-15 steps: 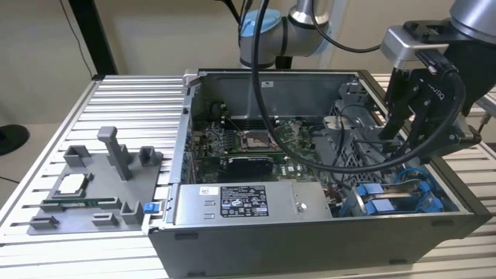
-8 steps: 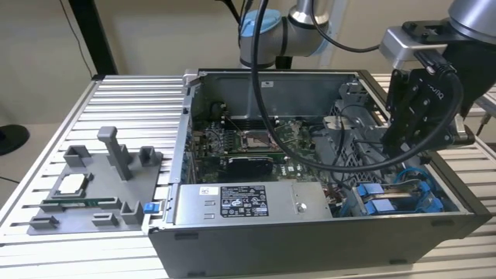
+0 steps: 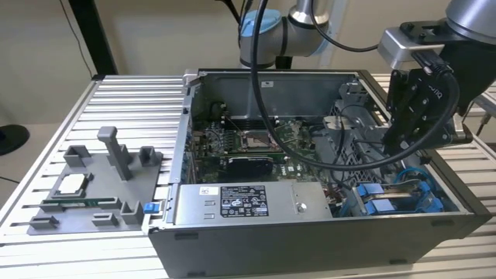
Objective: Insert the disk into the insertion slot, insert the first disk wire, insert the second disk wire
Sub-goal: 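Insert the first disk wire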
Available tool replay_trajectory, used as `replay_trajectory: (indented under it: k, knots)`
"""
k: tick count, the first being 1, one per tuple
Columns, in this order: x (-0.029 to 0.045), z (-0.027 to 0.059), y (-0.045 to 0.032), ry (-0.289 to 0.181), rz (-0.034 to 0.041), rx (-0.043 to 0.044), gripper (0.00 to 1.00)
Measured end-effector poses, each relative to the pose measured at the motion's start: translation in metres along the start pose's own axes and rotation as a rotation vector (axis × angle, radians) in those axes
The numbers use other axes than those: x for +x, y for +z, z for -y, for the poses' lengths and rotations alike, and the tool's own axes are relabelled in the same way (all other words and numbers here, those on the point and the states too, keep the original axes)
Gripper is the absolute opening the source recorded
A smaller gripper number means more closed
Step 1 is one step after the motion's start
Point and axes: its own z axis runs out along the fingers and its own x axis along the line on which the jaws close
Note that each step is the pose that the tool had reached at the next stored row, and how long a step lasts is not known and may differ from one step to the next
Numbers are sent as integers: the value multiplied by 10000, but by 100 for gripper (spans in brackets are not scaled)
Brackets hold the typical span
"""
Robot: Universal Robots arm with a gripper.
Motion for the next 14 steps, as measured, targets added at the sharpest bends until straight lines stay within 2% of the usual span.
replay_trajectory:
  k: [5, 9, 10, 14]
  knots:
    - [-2, 0, 6, -7, 8, 76, 100]
    - [-2, 0, 9, -8, 13, 91, 100]
    - [-2, 0, 9, -8, 12, 91, 0]
    - [-2, 0, 10, -8, 14, 91, 0]
